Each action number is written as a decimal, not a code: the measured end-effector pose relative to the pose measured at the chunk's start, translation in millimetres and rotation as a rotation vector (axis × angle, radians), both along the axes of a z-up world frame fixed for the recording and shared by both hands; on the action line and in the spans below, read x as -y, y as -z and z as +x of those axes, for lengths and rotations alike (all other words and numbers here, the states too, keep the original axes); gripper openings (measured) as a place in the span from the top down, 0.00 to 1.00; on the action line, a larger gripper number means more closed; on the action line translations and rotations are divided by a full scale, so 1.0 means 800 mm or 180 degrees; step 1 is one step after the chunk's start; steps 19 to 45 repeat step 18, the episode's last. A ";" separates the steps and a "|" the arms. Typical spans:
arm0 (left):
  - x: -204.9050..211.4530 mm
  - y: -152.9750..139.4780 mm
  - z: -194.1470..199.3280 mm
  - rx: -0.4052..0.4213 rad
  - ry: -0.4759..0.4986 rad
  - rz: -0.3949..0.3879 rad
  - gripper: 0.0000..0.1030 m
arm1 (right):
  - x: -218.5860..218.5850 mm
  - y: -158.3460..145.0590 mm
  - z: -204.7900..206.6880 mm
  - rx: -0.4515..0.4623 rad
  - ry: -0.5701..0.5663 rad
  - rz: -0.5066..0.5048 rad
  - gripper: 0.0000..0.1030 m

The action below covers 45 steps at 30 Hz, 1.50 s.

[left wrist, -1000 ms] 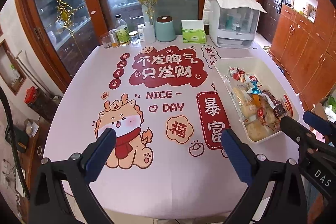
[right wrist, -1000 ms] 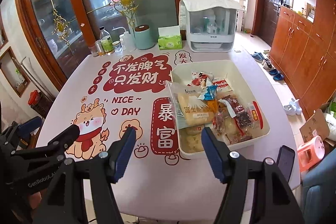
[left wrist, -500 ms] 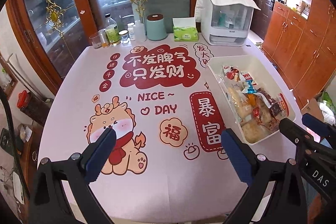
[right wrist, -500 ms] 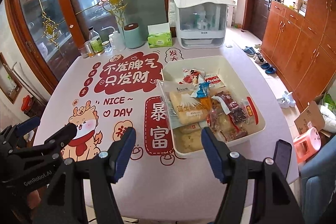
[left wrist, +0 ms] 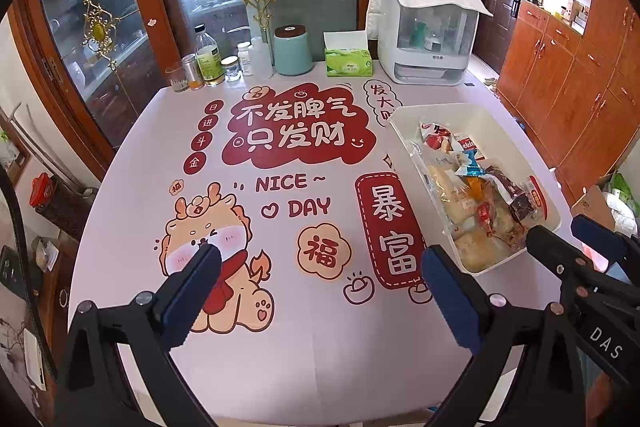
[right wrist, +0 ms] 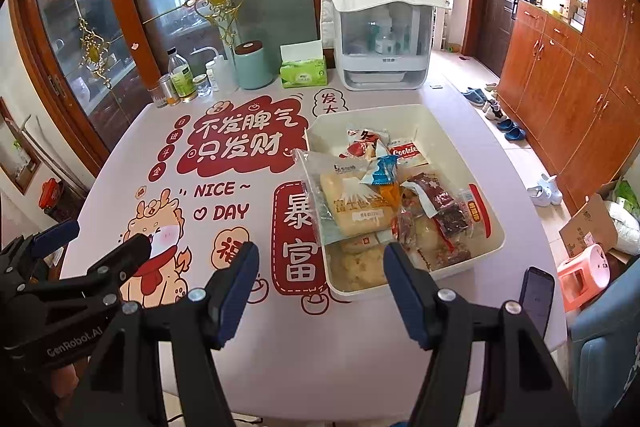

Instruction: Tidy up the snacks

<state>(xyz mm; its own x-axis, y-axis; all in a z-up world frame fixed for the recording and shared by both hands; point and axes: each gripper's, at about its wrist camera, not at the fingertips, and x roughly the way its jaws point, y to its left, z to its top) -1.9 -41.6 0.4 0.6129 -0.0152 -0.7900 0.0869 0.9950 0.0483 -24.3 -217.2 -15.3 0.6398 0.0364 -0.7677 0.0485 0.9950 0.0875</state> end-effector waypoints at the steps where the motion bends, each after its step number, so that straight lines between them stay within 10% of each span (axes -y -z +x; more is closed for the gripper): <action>1: 0.001 0.000 0.000 -0.0003 -0.0006 0.0001 0.03 | 0.000 0.000 0.000 0.0001 0.0002 0.0000 0.37; 45: 0.017 0.011 -0.018 -0.0051 -0.0021 0.0020 0.03 | 0.015 0.007 -0.007 -0.0018 -0.0054 0.0073 0.37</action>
